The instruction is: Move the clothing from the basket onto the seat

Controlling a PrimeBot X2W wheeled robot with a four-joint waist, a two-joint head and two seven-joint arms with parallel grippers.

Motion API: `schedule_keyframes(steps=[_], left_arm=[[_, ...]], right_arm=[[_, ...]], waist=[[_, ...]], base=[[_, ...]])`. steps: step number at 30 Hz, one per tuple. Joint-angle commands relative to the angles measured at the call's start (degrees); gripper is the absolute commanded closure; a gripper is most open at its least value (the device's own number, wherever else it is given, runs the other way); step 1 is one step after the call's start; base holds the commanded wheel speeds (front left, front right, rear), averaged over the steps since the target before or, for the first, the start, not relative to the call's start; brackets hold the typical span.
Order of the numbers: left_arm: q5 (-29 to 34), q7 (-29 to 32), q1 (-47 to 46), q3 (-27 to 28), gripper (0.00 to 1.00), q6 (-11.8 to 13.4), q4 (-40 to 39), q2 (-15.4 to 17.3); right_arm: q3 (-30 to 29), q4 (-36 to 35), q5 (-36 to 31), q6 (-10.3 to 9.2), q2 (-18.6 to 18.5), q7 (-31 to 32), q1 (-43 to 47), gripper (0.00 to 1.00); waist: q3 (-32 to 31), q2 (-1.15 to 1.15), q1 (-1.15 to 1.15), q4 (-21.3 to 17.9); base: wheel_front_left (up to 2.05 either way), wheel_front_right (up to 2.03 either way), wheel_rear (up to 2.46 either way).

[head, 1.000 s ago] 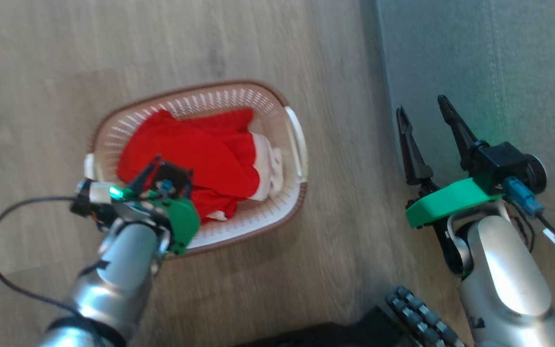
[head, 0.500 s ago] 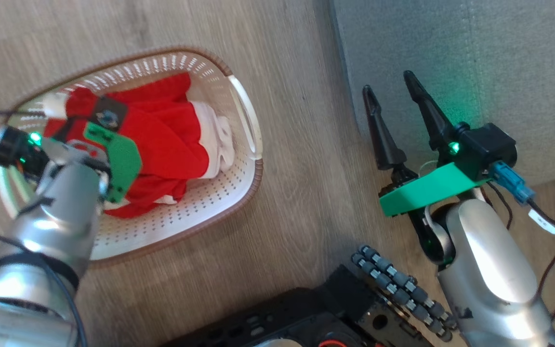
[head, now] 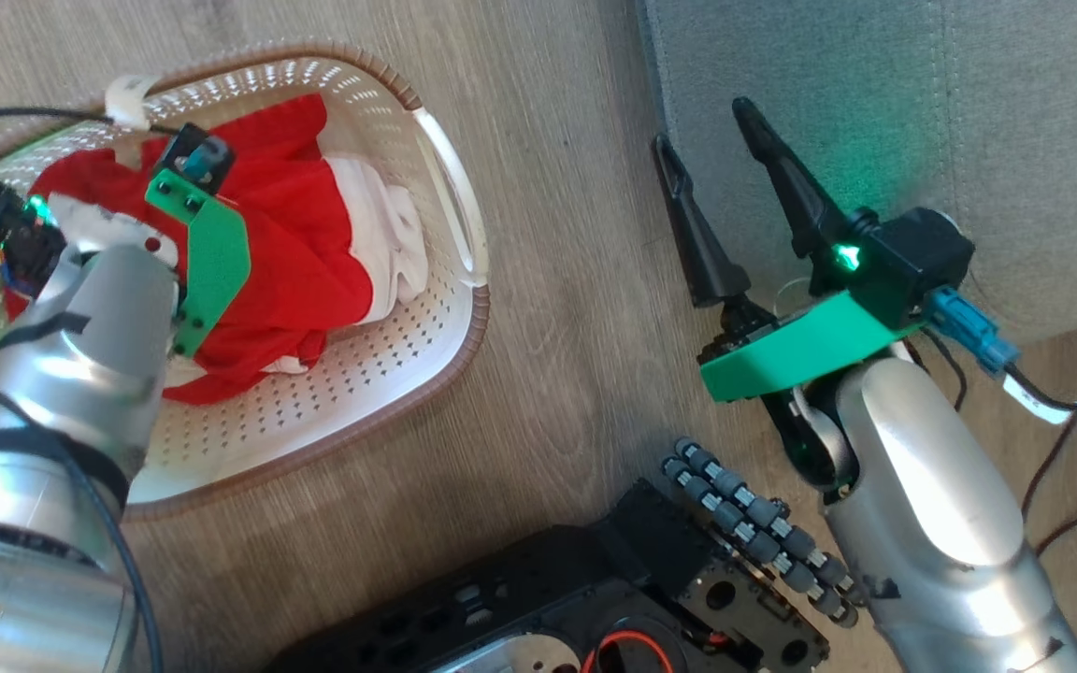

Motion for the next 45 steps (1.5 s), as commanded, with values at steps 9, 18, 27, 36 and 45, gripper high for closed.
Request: schedule_keyframes(steps=[9, 18, 27, 36, 45], left_arm=[[0.5, 7.9, -1.2, -1.6, 0.0, -1.5, -0.5, 0.1], [-1.9, 10.9, -1.2, -0.9, 1.0, -2.5, -0.5, 0.2], [-3.7, 8.8, 0.2, -0.6, 1.0, -3.1, -0.5, -0.2], [-5.1, 2.0, 3.8, -1.5, 1.0, -4.2, -0.5, -3.4], [-7.6, -10.6, 9.1, -1.3, 1.0, -1.7, -0.7, -6.1]], right_arm=[[0.2, -3.7, -0.9, -0.01, 0.1, -0.5, 1.6, 0.0], [-0.4, -4.0, -1.3, -0.01, 0.1, -0.5, 1.3, 0.0], [-0.7, -3.3, -1.8, -0.01, 0.1, -0.5, 0.4, 0.0], [-4.3, -0.2, -2.7, -0.01, 0.1, -0.5, 1.2, 0.0], [-7.4, 1.3, -5.6, -0.01, 0.1, -0.5, 3.8, 0.0]], waist=[[1.5, 0.0, 0.0, -0.2], [2.0, 0.0, 0.0, 0.0], [-0.6, 0.0, 0.0, 0.7], [-9.5, 0.0, 0.0, 4.0], [-20.7, 0.0, 0.0, 7.9]], base=[[0.0, 0.0, 0.0], [0.0, 0.0, 0.0], [0.0, 0.0, 0.0], [0.0, 0.0, 0.0], [0.0, 0.0, 0.0]])
